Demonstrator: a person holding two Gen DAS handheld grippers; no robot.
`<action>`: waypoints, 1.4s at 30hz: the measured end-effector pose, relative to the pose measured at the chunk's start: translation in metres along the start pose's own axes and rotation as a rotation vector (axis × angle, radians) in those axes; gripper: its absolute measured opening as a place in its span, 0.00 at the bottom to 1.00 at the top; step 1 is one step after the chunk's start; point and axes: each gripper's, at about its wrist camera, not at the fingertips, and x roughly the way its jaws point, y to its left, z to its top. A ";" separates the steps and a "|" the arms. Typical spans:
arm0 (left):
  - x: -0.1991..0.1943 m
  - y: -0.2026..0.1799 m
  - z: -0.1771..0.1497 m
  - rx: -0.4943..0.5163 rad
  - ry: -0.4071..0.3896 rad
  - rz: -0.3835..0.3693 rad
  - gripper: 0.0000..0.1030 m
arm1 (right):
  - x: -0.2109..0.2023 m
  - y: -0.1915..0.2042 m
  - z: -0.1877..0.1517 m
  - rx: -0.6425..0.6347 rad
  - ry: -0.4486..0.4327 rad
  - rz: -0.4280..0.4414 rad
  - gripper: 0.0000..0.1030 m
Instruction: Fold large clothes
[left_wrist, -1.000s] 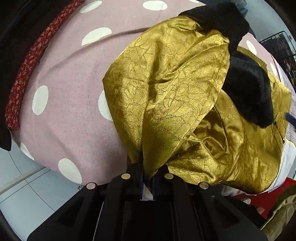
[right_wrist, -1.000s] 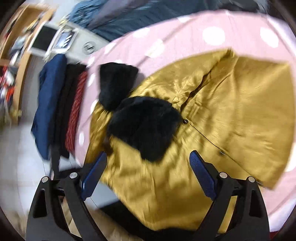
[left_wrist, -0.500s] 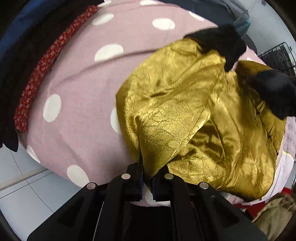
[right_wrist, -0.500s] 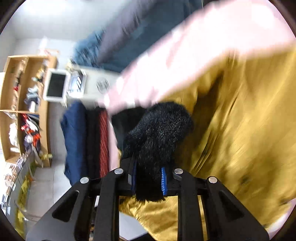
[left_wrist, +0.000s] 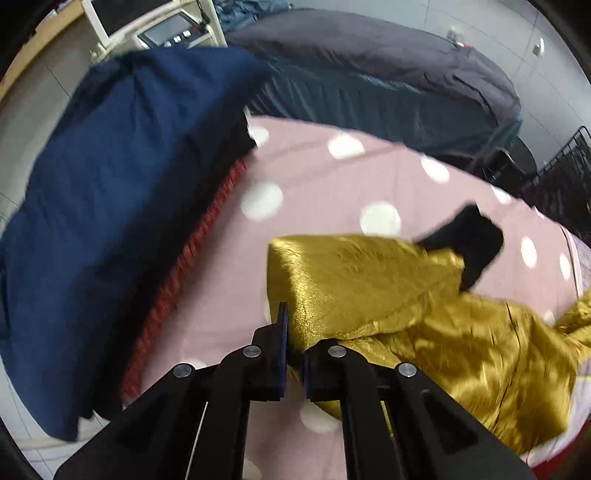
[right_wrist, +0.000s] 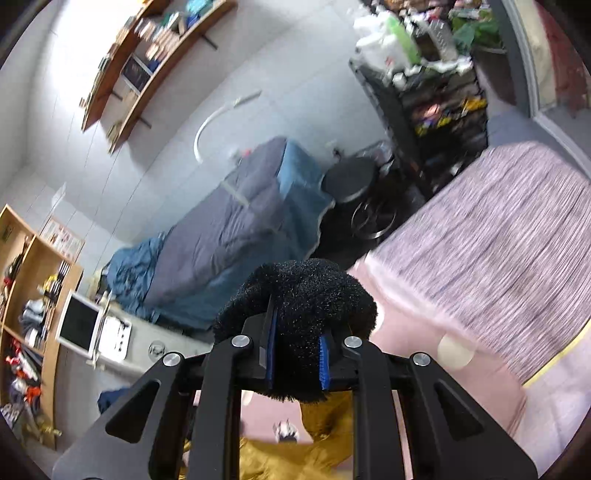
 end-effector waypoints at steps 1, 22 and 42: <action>0.000 0.002 0.017 -0.004 -0.013 0.013 0.06 | -0.002 -0.003 0.006 0.007 -0.015 -0.003 0.17; 0.051 0.002 0.006 -0.085 -0.053 -0.040 0.94 | 0.098 -0.083 -0.095 0.261 0.265 -0.126 0.75; 0.129 -0.157 -0.153 0.282 0.114 -0.217 0.85 | 0.187 0.011 -0.366 -0.291 0.759 -0.013 0.15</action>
